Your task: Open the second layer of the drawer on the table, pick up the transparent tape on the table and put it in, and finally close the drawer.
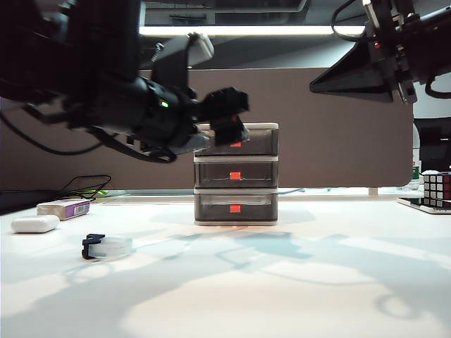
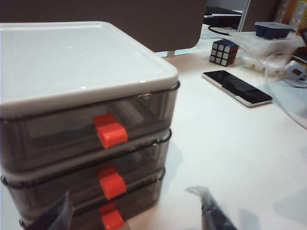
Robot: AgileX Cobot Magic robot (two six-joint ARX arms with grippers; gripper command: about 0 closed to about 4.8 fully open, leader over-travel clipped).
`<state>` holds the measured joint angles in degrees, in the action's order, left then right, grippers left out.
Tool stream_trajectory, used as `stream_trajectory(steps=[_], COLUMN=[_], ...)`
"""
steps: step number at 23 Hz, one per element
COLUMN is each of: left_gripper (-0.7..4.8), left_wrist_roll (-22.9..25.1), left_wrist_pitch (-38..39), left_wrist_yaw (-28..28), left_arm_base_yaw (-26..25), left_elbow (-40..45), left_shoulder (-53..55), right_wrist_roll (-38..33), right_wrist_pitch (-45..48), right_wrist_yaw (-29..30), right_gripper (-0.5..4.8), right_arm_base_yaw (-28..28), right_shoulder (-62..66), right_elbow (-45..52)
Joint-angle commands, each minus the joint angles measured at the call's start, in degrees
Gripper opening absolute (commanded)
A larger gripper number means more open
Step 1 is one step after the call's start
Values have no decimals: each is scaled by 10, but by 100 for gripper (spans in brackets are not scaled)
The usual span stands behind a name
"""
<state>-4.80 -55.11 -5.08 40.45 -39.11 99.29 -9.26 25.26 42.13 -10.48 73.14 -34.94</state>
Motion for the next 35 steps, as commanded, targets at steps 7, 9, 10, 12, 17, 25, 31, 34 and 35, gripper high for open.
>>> stream_trajectory(steps=[7, 9, 10, 12, 17, 25, 31, 34, 35], left_gripper=[332, 332, 332, 331, 332, 262, 263, 263, 263], left_wrist_roll=[-49, -58, -66, -81, -76, -76, -76, -76, -76], left_wrist_pitch=[-99, -126, -136, -149, -141, -127, -125, -119, -118], left_wrist_yaw=[-238, -258, -258, -260, -278, -298, -298, -301, -301], left_arm_base_yaw=[72, 74, 74, 73, 74, 65, 65, 65, 65], left_elbow=[-48, -51, -52, -66, -123, -152, -170, -176, -176], left_shoulder=[127, 150, 158, 183, 219, 233, 246, 247, 247], right_wrist_roll=[3, 3, 3, 3, 5, 34, 33, 33, 33], right_wrist_pitch=[20, 20, 20, 21, 21, 20, 20, 20, 20], right_wrist_yaw=[29, 48, 50, 51, 59, 58, 58, 58, 58], right_gripper=[-5, -5, -5, -5, -5, -5, -5, -5, -5], right_arm_base_yaw=[-1, -1, -1, -2, -2, -2, -2, -2, -2], right_shoulder=[120, 146, 155, 176, 204, 205, 206, 206, 206], right_elbow=[-104, -129, -137, -153, -165, -166, -166, -166, -166])
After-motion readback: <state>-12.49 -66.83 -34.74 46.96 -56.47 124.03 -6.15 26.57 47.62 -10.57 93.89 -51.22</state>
